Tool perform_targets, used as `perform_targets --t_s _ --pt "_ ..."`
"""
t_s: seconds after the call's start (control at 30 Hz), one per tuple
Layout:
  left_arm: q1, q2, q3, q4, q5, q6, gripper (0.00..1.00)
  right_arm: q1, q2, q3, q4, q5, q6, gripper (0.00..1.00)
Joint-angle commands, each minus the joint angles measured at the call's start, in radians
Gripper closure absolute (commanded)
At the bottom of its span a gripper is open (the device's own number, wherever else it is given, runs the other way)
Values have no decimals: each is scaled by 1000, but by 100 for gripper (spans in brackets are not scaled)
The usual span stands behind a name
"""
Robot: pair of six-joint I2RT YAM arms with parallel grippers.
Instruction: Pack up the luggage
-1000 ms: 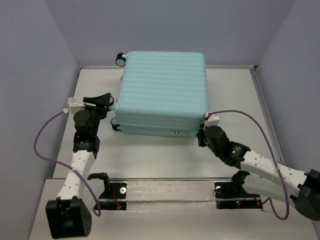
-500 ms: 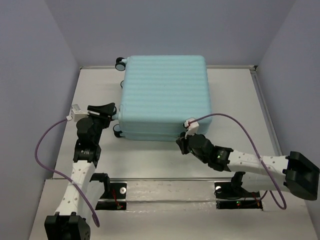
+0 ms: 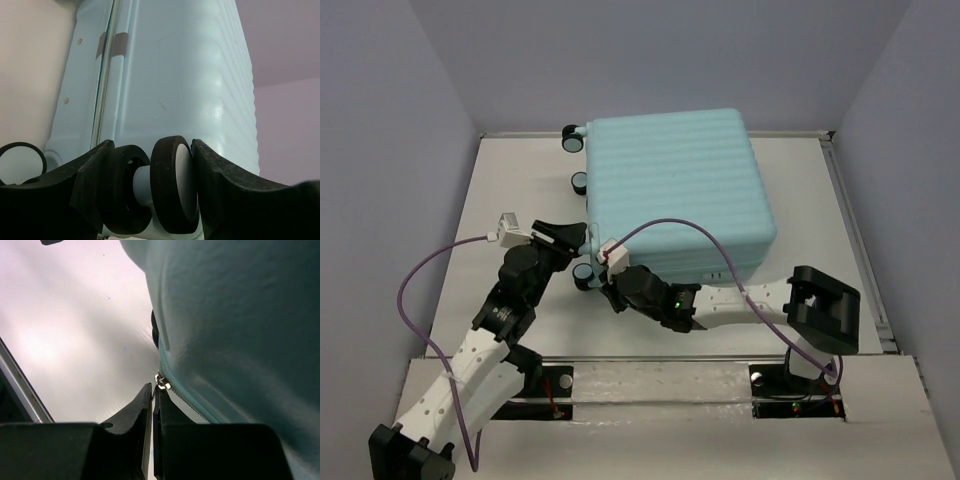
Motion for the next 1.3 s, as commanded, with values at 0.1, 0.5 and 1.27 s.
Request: perform_targets --t_s 0.1,0.5,1.27 --pt "-57 -4 79 -72 219 366 94 131 -72 -71 201 -229 43 93" --pt "-217 -54 -31 51 122 332 94 -80 -484 -361 120 -191 129 93" --pt "-675 558 550 126 -126 457 89 113 -821 -568 -58 84 249 93"
